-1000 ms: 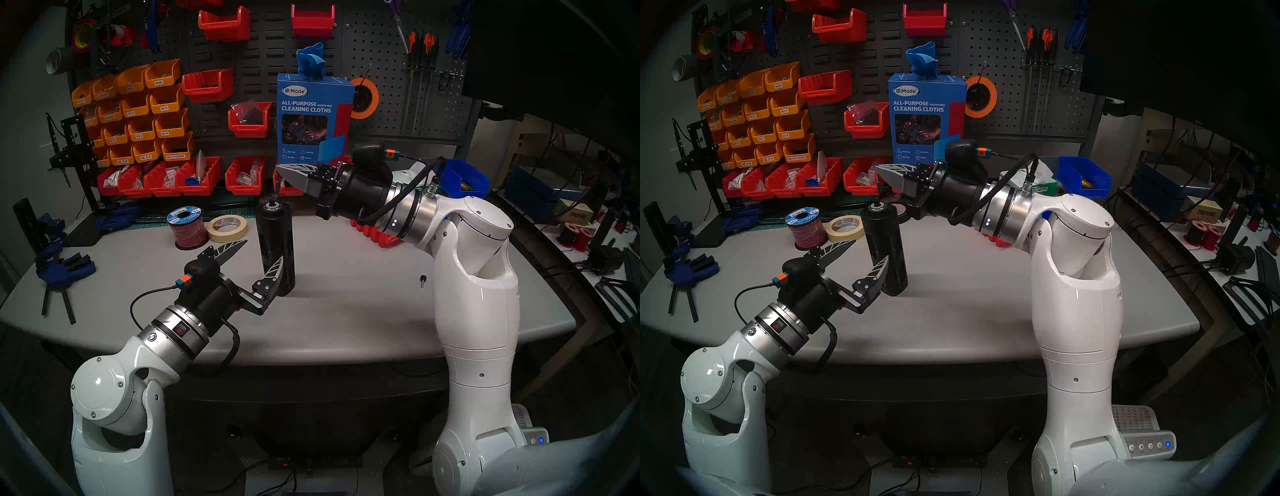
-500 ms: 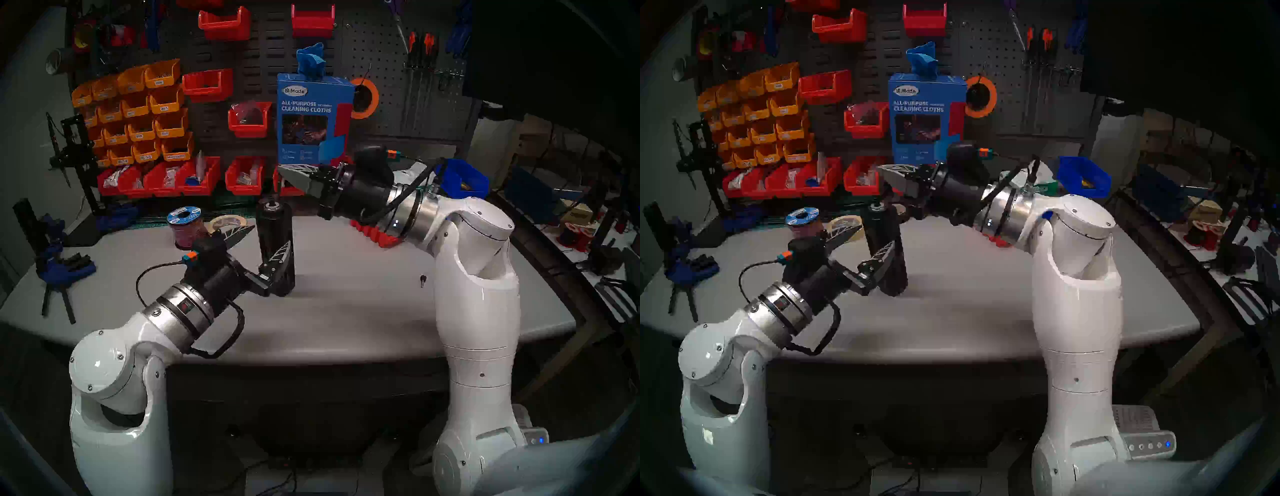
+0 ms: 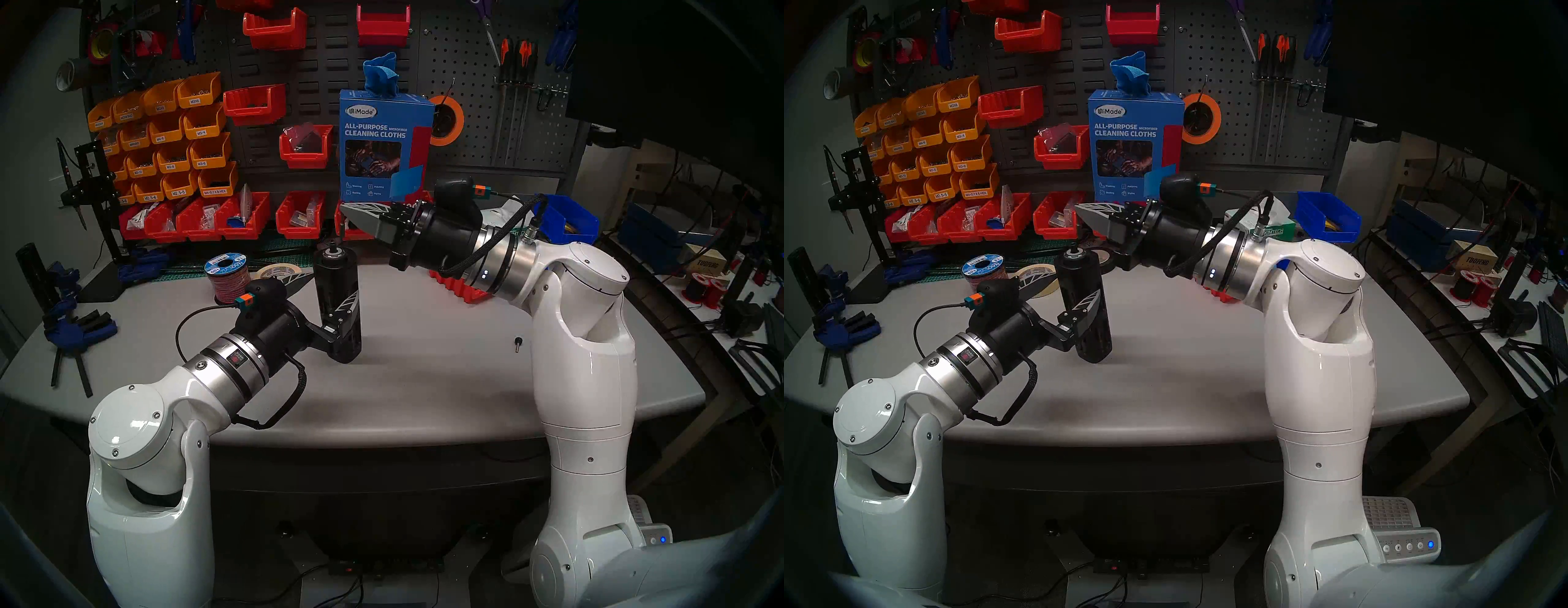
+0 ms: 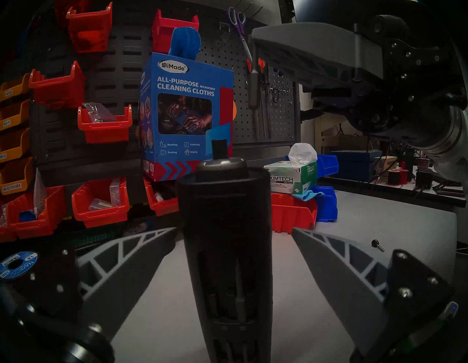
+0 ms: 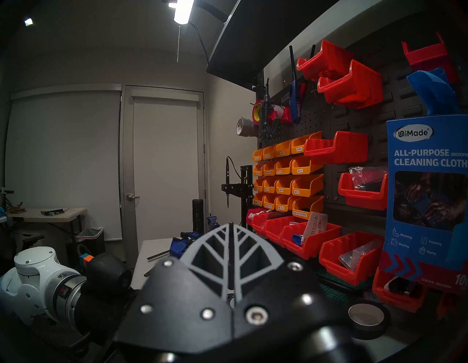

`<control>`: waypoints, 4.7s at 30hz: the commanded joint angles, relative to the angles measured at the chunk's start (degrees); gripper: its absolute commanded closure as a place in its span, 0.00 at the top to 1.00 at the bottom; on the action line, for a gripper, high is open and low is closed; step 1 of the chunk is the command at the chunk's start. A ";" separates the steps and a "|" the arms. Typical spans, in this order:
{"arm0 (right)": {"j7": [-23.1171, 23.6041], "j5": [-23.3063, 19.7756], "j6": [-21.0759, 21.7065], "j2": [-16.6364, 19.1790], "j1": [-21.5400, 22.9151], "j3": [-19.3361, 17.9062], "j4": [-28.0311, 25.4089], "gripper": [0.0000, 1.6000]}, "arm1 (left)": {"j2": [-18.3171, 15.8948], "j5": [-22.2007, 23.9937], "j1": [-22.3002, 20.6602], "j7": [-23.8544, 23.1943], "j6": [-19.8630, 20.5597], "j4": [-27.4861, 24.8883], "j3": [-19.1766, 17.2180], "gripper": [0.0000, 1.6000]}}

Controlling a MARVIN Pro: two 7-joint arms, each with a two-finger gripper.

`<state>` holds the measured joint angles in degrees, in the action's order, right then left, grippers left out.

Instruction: Pick a screwdriver bit and insert it into the screwdriver

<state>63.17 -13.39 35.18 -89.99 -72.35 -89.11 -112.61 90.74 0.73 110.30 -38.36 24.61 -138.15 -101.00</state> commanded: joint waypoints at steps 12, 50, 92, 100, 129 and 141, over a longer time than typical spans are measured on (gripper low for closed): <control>0.31 0.04 -0.39 0.01 1.03 0.06 -0.32 0.00 | 1.66 0.71 -5.93 2.71 6.67 -1.85 0.51 1.00; 0.75 0.28 -1.13 -0.11 3.23 0.77 1.50 0.00 | 2.92 4.14 -3.53 0.09 5.19 -1.85 0.25 0.96; 2.00 -0.08 0.56 0.51 3.17 0.07 0.79 0.00 | -1.66 7.13 -3.75 -7.15 7.43 -1.85 -4.07 0.00; 2.65 0.07 0.74 0.27 3.58 0.54 1.52 0.00 | -2.53 7.68 -4.62 -8.21 8.98 -1.85 -4.50 0.00; 2.39 0.52 1.15 0.56 2.61 -0.11 -0.56 0.00 | -3.80 6.49 -6.58 -6.20 12.01 -1.85 -2.94 0.00; 2.01 0.67 1.63 0.54 1.67 0.16 -0.30 0.00 | -3.97 6.91 -6.16 -6.35 11.81 -1.85 -3.08 0.00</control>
<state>65.18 -12.82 36.75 -89.33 -70.92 -89.36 -111.67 86.53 7.27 104.22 -44.55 36.86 -139.06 -103.96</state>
